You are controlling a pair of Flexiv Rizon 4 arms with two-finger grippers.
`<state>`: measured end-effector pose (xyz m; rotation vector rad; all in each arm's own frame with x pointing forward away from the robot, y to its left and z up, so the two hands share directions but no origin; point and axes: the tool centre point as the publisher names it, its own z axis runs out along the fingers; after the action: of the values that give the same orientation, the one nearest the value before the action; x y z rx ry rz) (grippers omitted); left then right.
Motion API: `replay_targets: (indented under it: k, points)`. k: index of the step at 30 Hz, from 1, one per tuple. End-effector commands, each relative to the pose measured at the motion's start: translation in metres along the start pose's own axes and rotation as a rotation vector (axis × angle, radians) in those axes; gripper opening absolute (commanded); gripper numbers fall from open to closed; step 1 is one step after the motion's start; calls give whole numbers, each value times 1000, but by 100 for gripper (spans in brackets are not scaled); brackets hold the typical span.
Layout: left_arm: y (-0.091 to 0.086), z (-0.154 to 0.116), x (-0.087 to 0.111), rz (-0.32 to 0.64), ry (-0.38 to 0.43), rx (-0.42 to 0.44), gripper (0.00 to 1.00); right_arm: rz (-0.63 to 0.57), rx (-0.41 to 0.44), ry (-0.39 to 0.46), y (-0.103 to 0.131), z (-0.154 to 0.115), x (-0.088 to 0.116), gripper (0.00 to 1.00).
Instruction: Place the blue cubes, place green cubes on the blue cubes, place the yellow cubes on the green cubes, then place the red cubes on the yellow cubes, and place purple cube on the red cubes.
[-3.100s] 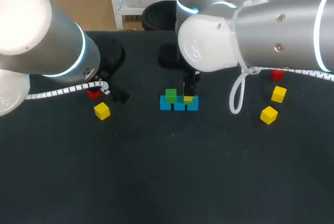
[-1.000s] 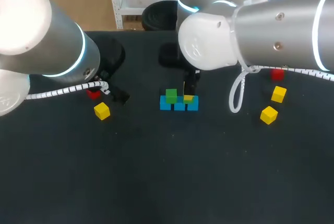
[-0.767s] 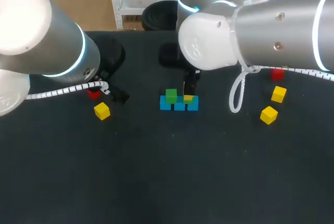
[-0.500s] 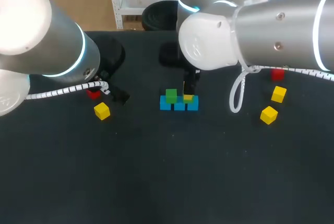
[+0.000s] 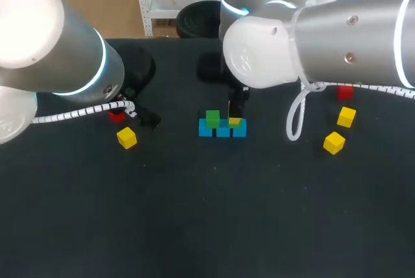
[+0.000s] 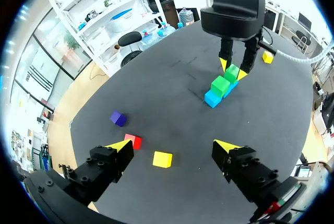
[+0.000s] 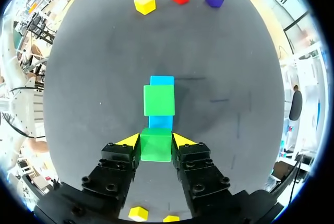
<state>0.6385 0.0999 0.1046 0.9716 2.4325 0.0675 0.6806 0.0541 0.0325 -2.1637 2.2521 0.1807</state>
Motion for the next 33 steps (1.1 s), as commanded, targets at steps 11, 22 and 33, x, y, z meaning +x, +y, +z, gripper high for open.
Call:
replay_targets:
  k: [11, 22, 33]
  points:
    - [1, 0, 0, 1, -2, 2, 100, -4, 0, 0, -3, 1, 1, 0]
    - [1, 0, 0, 1, -2, 2, 100, -9, -9, -3, -3, 4, 0, 0]
    - [1, 0, 0, 1, -2, 2, 100, -8, -10, -4, -3, 5, -1, 0]
